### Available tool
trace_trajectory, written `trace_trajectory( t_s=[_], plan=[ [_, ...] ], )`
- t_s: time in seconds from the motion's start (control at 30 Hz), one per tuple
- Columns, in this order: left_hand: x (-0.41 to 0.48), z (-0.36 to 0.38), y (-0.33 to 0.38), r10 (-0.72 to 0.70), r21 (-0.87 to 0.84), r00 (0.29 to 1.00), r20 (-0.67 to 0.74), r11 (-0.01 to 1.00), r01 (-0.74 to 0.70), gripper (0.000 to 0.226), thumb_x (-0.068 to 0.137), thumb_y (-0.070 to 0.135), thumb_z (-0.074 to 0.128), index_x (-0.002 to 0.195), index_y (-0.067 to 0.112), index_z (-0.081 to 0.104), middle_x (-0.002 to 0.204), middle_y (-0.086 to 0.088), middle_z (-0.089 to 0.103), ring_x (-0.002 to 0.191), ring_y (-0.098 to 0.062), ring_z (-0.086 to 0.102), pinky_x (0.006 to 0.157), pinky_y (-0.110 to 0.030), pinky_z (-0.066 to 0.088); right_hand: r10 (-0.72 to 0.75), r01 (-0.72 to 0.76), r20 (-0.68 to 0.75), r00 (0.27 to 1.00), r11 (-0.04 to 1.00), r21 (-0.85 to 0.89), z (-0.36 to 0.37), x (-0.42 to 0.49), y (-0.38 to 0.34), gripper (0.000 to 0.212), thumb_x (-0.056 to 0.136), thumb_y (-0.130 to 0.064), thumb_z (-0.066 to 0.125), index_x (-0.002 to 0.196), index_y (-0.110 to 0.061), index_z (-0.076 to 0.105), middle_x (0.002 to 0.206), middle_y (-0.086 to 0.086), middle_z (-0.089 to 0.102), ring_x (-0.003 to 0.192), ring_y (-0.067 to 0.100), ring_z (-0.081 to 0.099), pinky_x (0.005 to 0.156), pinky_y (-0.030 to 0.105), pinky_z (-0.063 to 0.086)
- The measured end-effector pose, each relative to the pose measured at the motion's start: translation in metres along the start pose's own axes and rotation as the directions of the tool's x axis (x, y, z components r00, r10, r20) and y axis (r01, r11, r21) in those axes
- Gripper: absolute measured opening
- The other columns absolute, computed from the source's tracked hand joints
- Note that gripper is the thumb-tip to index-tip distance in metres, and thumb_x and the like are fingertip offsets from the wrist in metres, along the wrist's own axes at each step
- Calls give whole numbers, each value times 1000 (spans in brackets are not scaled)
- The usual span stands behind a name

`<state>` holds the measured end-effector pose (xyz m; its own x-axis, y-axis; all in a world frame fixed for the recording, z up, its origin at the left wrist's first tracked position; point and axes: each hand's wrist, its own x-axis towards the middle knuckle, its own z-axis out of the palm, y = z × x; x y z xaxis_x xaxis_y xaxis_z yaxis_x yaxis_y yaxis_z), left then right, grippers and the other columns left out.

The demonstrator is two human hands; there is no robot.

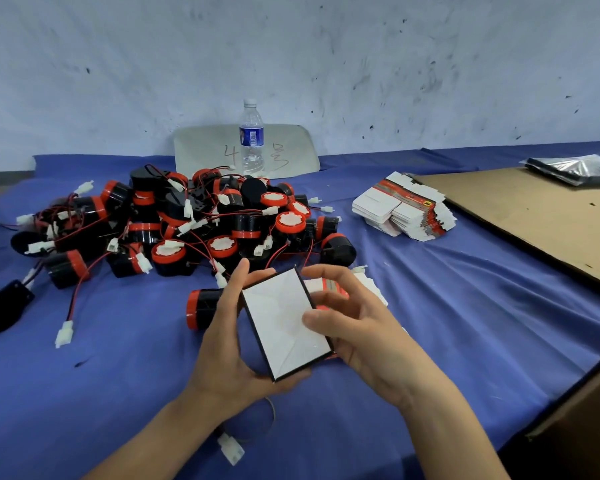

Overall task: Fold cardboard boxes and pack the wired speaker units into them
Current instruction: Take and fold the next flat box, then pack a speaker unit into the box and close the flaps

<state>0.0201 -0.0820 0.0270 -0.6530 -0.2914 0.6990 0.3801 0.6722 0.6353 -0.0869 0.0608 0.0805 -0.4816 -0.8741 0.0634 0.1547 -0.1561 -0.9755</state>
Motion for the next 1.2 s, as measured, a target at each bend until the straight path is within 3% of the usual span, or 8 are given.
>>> trace_trajectory(
  t_s=[0.3, 0.4, 0.5, 0.6, 0.7, 0.9, 1.03, 1.2],
  plan=[
    [-2, 6, -1, 18, 9, 998, 58, 1000, -19, 115, 71, 60, 74, 152, 36, -4, 148, 24, 31, 134, -6, 41, 102, -21, 43, 16, -108, 332, 943, 960, 260, -9, -2, -2, 66, 72, 1, 66, 131, -28, 57, 97, 11, 71, 88, 22, 69, 72, 29, 56],
    [-2, 11, -2, 29, 10, 999, 35, 1000, -29, 118, 73, 57, 74, 150, 40, -13, 152, 20, 24, 137, -5, 36, 105, -16, 37, 0, -68, 280, 960, 970, 234, -5, -3, -5, 72, 71, 0, 68, 134, -32, 53, 98, 10, 69, 87, 22, 67, 72, 31, 56],
    [0, 7, -2, -42, -157, 999, 25, 987, 46, 119, 71, 59, 75, 148, 45, -16, 159, 10, 18, 140, -14, 35, 104, -24, 41, -110, 117, 118, 987, 992, -56, -3, -8, -10, 93, 74, 3, 70, 142, -49, 33, 97, 17, 65, 83, 23, 62, 71, 32, 55],
    [-1, 1, -2, -165, -339, 985, 44, 925, 170, 104, 69, 72, 68, 146, 57, -1, 154, 12, 31, 129, -24, 51, 99, -34, 48, -301, 286, 96, 949, 689, -666, 0, -10, -9, 106, 78, -2, 64, 141, -63, 4, 88, -2, 61, 78, 15, 56, 71, 23, 50],
    [-4, 2, -7, -210, -314, 976, 63, 924, 219, 92, 74, 57, 73, 144, 58, 13, 138, 22, 48, 118, -15, 59, 90, -26, 52, -292, 351, 272, 917, 267, -897, 11, -6, 1, 111, 76, -3, 58, 140, -62, -10, 108, -13, 60, 94, 9, 46, 77, 18, 37],
    [0, -2, -9, -284, 28, 957, 58, 959, 283, 72, 79, 59, 66, 140, 47, 29, 122, 39, 54, 117, 13, 50, 96, -8, 39, -260, 368, 295, 919, 302, -879, 20, 2, 16, 106, 77, 5, 49, 139, -63, -4, 81, -20, 45, 82, 9, 39, 76, 16, 36],
    [11, -28, -22, -107, 465, 971, -214, 863, 198, 50, 92, 47, 51, 137, 26, 48, 128, 19, 51, 125, -2, 42, 105, -25, 31, -340, 266, 228, 912, 69, -962, 8, 7, 25, 109, 73, 7, 53, 143, -50, -8, 74, -4, 53, 73, 22, 42, 68, 28, 33],
    [12, -42, -42, -686, 239, 684, -248, 641, 729, 73, 88, 33, 66, 148, 33, 25, 128, 2, 50, 118, -17, 46, 91, -32, 38, -247, 144, 150, 957, -43, -989, -8, 13, 41, 98, 86, -3, 42, 130, -48, -33, 102, -8, 57, 101, 20, 45, 102, 24, 24]
  ],
)
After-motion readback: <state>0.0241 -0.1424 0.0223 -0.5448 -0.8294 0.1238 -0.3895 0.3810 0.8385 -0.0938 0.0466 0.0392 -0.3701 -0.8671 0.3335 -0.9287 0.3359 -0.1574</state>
